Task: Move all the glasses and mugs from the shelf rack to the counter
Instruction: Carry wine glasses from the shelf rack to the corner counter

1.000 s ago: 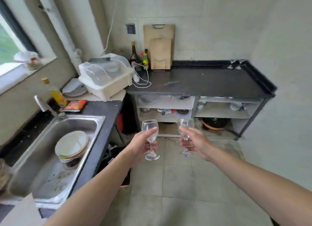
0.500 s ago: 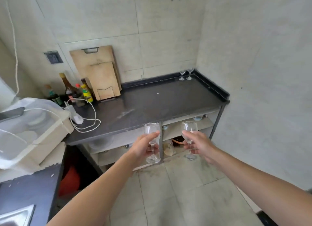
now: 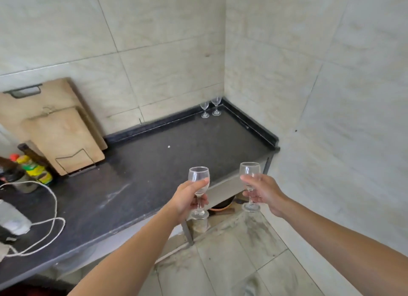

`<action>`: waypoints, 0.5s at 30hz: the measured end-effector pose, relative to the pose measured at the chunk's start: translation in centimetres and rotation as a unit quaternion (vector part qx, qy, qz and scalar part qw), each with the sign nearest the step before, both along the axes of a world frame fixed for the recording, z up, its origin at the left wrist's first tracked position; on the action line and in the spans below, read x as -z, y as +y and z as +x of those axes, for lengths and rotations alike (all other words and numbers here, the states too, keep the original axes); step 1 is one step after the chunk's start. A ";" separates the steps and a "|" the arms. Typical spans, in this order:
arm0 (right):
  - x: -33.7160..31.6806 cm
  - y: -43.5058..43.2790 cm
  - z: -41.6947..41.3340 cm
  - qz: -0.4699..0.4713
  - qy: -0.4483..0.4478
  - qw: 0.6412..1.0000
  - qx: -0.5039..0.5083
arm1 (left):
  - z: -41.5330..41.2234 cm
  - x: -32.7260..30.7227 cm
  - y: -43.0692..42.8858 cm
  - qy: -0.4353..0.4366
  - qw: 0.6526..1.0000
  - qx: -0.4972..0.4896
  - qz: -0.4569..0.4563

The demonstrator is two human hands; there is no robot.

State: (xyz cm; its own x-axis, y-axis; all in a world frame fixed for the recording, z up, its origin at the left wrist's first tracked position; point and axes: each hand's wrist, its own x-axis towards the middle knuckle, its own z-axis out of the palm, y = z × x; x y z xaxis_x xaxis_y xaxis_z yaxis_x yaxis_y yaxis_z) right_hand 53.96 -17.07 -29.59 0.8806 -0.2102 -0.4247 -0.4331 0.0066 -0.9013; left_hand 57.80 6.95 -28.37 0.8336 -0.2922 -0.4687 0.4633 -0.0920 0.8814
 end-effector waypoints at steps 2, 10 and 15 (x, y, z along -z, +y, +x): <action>0.0 -2.0 3.8 -0.002 0.005 1.000 -0.001 | 3.5 -0.1 -2.1 0.005 1.000 -0.008 0.010; -0.1 -8.5 17.4 -0.026 0.006 1.000 -0.017 | 15.2 -0.2 -7.7 0.012 0.999 -0.038 0.013; 0.8 -10.9 25.4 -0.060 -0.005 0.997 -0.042 | 22.8 1.3 -9.6 0.028 0.998 -0.048 0.018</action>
